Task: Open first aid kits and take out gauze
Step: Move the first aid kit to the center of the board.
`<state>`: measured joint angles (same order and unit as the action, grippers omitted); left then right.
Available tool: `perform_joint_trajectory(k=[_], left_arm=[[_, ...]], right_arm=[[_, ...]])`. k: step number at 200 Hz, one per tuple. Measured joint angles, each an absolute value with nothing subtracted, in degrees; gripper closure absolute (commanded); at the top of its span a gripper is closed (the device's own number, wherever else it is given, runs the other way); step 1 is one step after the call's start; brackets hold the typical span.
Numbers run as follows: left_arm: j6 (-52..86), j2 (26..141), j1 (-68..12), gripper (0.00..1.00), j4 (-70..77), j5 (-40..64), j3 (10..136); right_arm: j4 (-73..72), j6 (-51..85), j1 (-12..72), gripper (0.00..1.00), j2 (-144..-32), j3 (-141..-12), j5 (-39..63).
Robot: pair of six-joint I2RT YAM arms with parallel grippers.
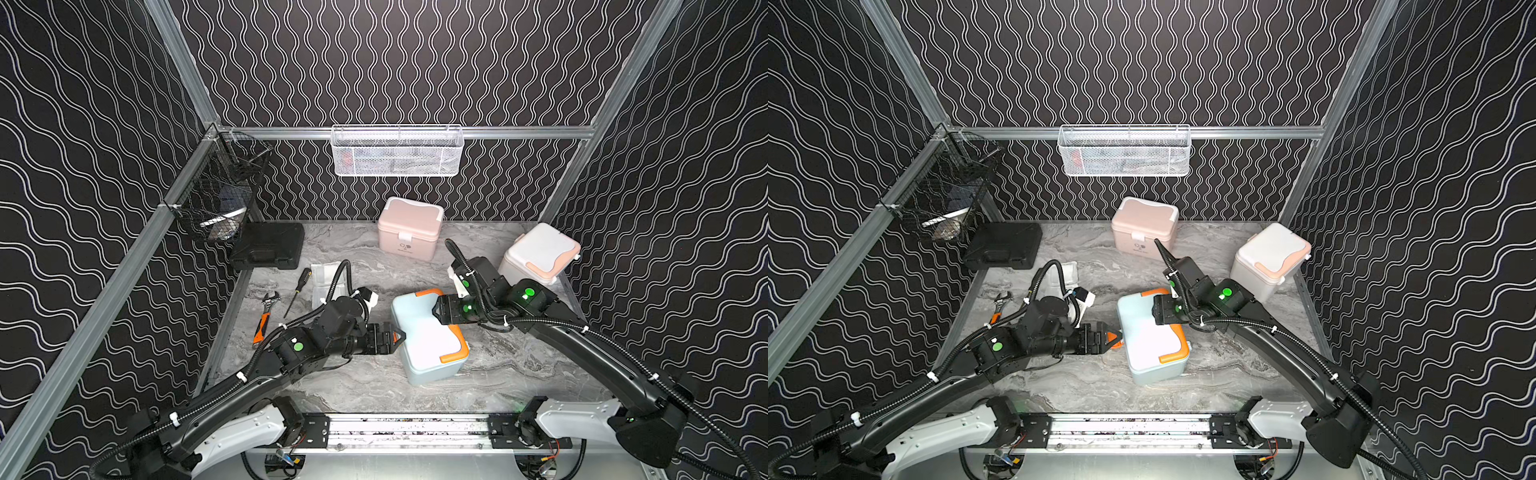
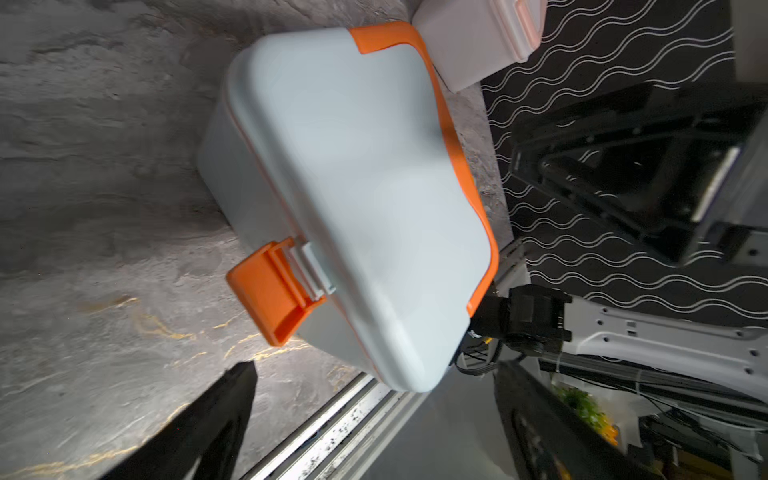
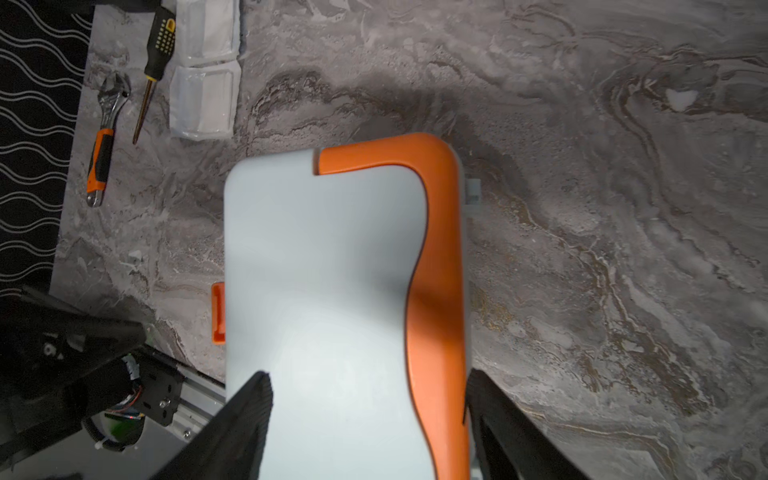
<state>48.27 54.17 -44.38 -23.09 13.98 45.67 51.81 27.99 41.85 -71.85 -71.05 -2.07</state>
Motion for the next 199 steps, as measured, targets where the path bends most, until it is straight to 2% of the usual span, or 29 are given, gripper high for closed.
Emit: perform_joint_trajectory(k=[52,102,150,199], left_arm=[[49.41,60.66,-44.31,0.05,-16.01,17.78,44.82],[49.63,65.17,-43.33,0.05,-10.83,19.31,43.09],[49.89,62.57,-39.27,0.04,-9.45,21.17,41.04],[50.54,57.76,-34.59,0.04,-10.66,24.27,39.27]], right_arm=[[51.07,27.99,36.99,0.24,-70.67,-65.43,0.91],[49.67,27.94,36.32,0.24,-71.59,-61.78,5.41],[47.42,27.94,36.29,0.24,-72.53,-60.53,10.46],[43.4,30.15,37.26,0.3,-73.58,-59.18,16.69]])
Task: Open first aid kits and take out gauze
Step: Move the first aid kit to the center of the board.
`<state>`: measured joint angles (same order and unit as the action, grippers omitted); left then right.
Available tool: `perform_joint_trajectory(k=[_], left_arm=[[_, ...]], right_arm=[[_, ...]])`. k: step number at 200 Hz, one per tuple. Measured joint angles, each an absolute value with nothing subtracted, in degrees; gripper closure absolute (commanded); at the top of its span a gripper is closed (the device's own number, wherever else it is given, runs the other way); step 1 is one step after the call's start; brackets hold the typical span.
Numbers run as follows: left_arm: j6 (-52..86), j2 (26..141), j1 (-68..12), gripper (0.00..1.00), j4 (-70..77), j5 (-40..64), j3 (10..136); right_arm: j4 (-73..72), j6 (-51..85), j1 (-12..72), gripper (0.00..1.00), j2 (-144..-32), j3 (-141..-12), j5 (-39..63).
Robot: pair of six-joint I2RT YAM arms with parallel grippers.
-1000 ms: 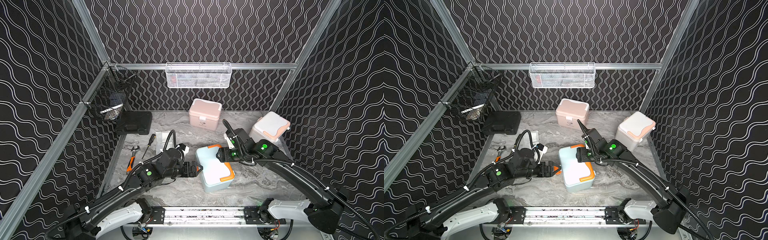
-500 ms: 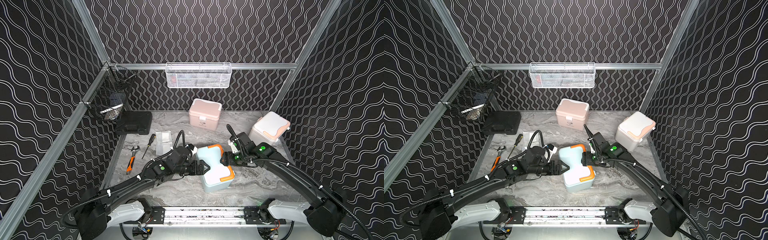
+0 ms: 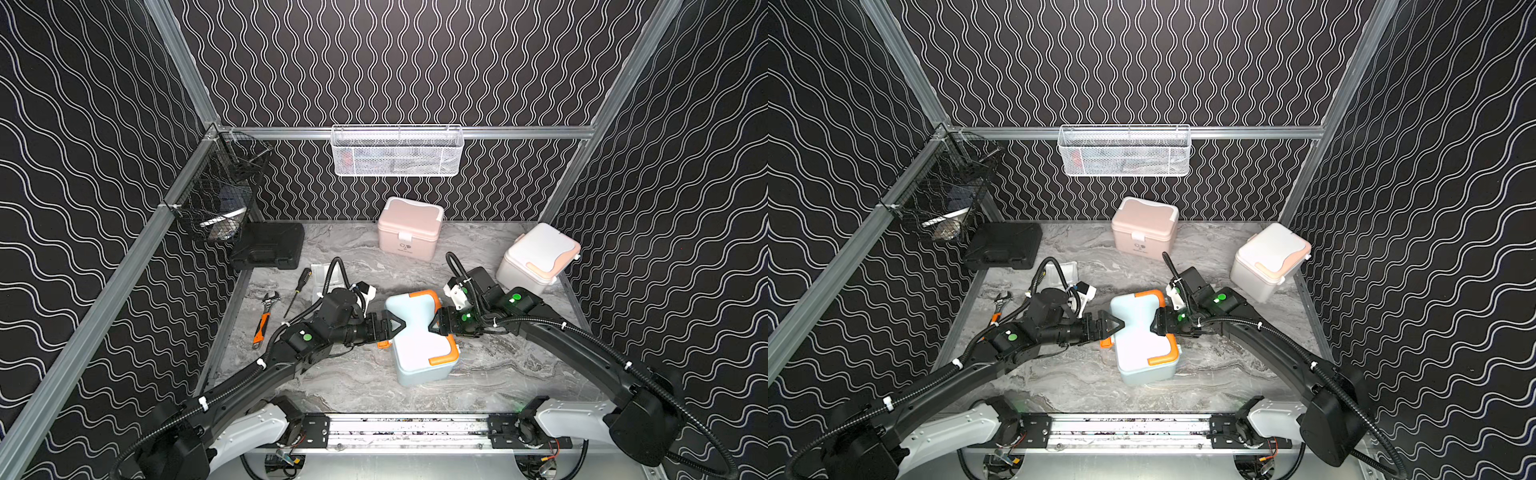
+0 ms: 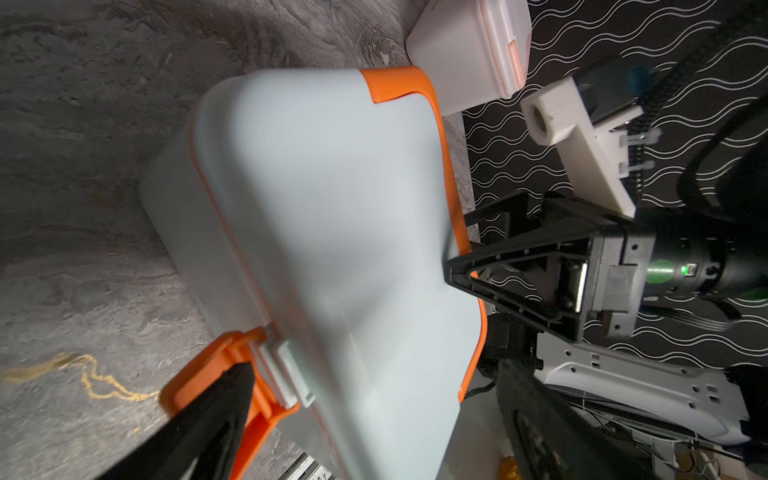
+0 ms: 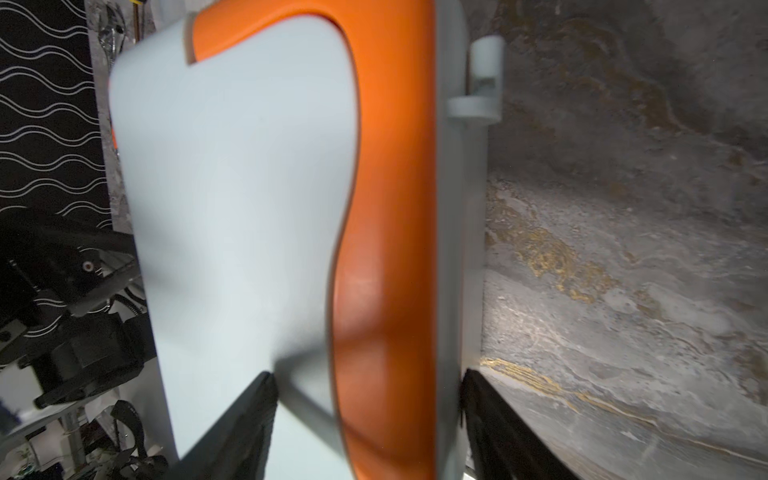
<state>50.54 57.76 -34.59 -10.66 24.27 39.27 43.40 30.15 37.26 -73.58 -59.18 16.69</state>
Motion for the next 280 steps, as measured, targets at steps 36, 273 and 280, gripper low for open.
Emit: perform_joint_trajectory(k=[36,273,280], left_arm=[[50.89,54.78,-33.69,0.04,-12.73,25.08,38.37],[50.78,56.86,-33.45,0.04,-18.33,24.8,41.43],[50.68,56.86,-33.45,0.04,-18.61,24.62,41.6]], right_arm=[[41.63,31.94,38.0,0.35,-74.48,-59.13,18.31],[39.55,32.53,39.27,0.37,-76.03,-59.46,19.73],[39.53,32.51,39.29,0.37,-76.05,-59.46,19.77]])
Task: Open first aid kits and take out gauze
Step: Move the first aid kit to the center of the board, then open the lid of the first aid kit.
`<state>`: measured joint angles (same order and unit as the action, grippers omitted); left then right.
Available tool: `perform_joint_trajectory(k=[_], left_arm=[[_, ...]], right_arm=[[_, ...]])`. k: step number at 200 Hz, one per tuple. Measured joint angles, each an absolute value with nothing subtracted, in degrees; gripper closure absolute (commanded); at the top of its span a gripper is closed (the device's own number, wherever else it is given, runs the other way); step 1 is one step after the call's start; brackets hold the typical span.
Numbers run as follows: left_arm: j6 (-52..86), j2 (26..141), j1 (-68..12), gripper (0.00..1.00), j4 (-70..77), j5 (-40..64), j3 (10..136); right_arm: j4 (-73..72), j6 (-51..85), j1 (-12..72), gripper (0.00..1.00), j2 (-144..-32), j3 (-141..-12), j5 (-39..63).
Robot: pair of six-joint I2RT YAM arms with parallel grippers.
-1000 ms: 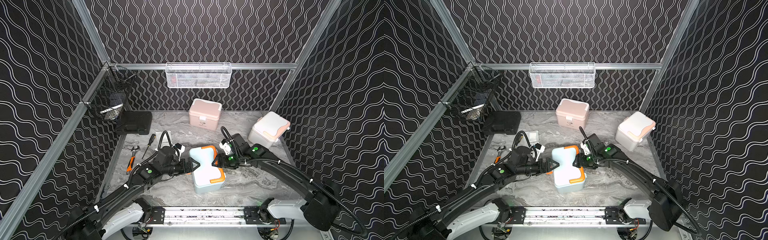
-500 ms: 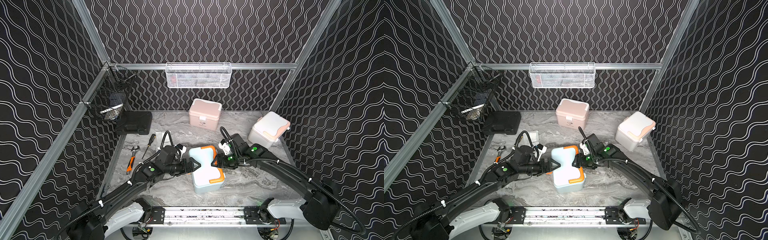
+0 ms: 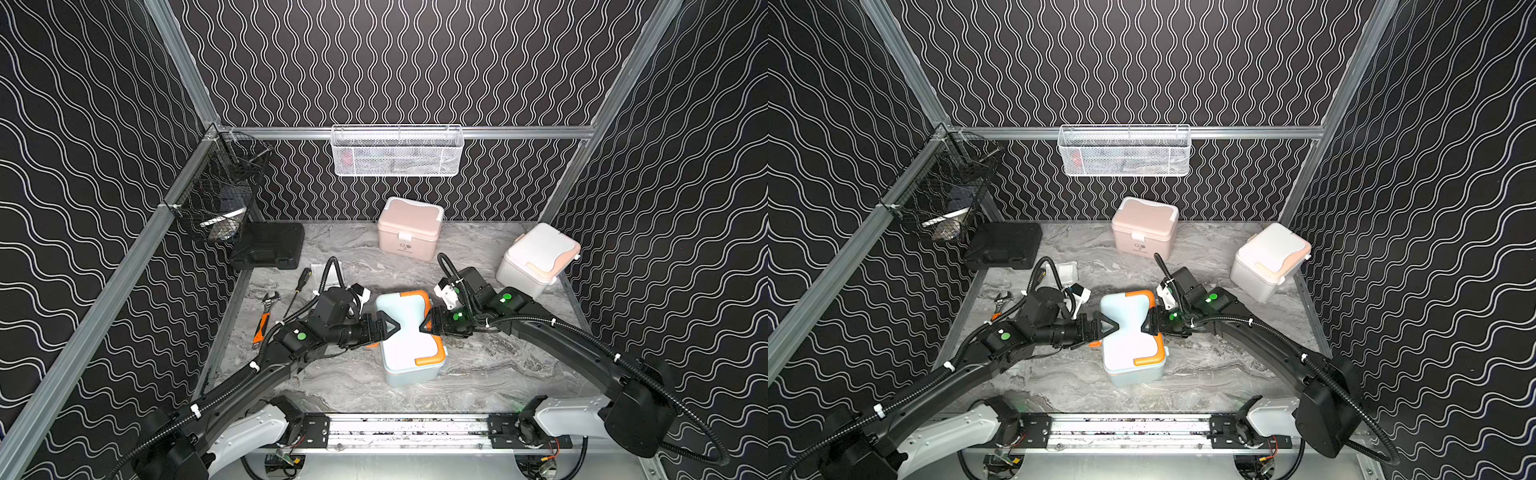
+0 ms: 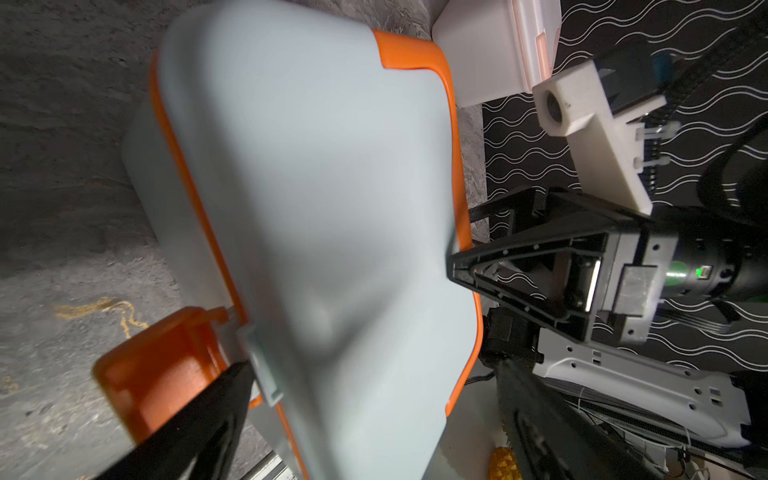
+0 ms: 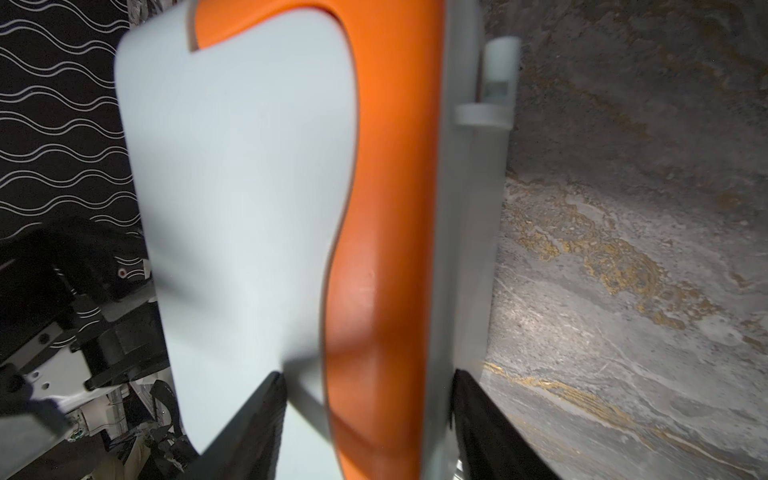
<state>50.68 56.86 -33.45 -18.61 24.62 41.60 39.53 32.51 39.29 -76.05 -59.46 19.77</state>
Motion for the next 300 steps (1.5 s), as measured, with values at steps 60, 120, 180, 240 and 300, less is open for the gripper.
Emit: perform_joint_trajectory(k=[60,120,180,240,300], left_arm=[[49.78,57.32,-33.45,0.04,-16.69,24.77,41.23],[49.52,57.3,-33.52,0.03,-17.65,24.58,41.89],[49.32,58.15,-33.52,0.03,-17.78,24.1,41.87],[49.34,59.02,-33.5,0.02,-17.52,24.1,41.76],[49.45,59.2,-33.45,0.01,-15.88,24.45,41.19]], right_arm=[[39.62,32.51,39.33,0.33,-76.2,-59.55,19.7],[39.81,32.49,39.42,0.32,-76.23,-59.79,19.59],[39.81,32.49,39.42,0.32,-76.18,-59.79,19.57],[39.83,32.51,39.48,0.32,-76.23,-59.79,19.53],[40.07,32.53,39.59,0.32,-76.62,-60.01,19.29]])
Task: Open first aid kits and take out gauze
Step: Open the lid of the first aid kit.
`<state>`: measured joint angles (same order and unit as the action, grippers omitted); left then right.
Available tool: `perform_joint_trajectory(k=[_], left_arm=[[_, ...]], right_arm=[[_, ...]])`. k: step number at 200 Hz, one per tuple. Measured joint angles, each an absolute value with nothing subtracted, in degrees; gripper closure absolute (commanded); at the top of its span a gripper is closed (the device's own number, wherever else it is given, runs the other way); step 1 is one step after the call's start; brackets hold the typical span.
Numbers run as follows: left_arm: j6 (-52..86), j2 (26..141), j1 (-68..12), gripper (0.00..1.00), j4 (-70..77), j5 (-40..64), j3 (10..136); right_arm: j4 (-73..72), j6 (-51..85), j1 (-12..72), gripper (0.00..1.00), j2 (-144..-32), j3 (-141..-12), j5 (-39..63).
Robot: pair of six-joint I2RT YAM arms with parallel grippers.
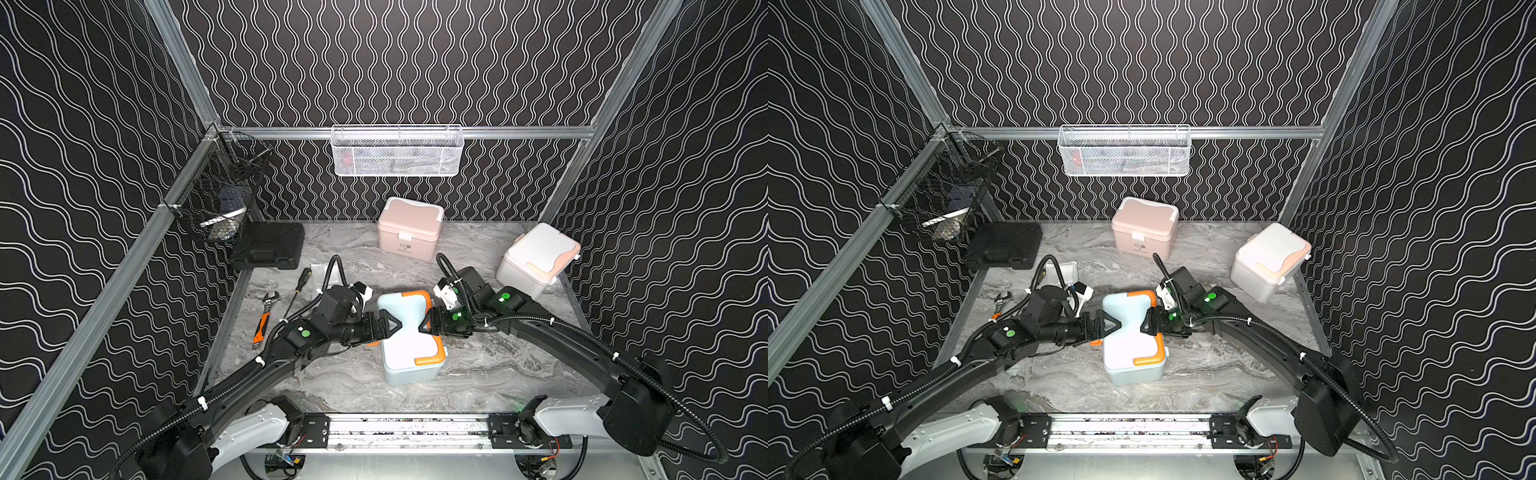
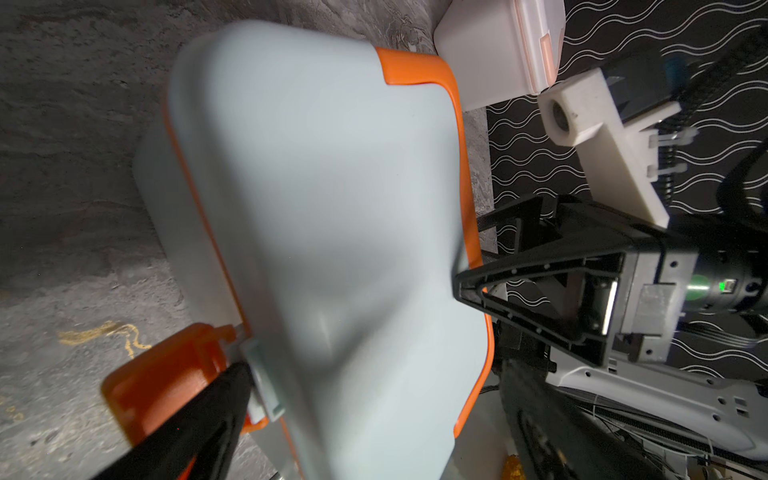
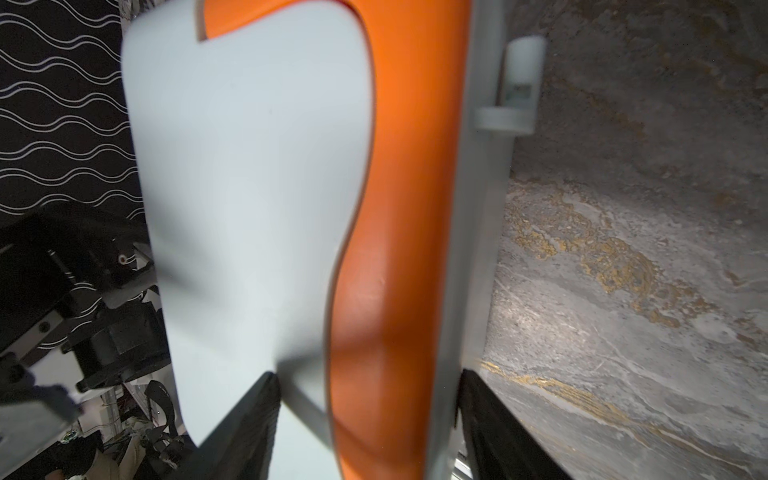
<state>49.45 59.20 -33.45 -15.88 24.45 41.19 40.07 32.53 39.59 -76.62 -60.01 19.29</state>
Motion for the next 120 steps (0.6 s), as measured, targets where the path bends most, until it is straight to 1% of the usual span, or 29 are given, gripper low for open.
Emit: perform_joint_trajectory(k=[76,120], left_arm=[[54.43,58.37,-33.28,0.01,-14.81,26.09,41.1],[59.02,58.22,-31.77,0.01,-10.72,29.58,40.4]], right_arm=[[40.84,33.58,39.59,0.31,-77.78,-61.23,19.53],[41.85,33.61,39.59,0.24,-77.47,-61.87,17.98]])
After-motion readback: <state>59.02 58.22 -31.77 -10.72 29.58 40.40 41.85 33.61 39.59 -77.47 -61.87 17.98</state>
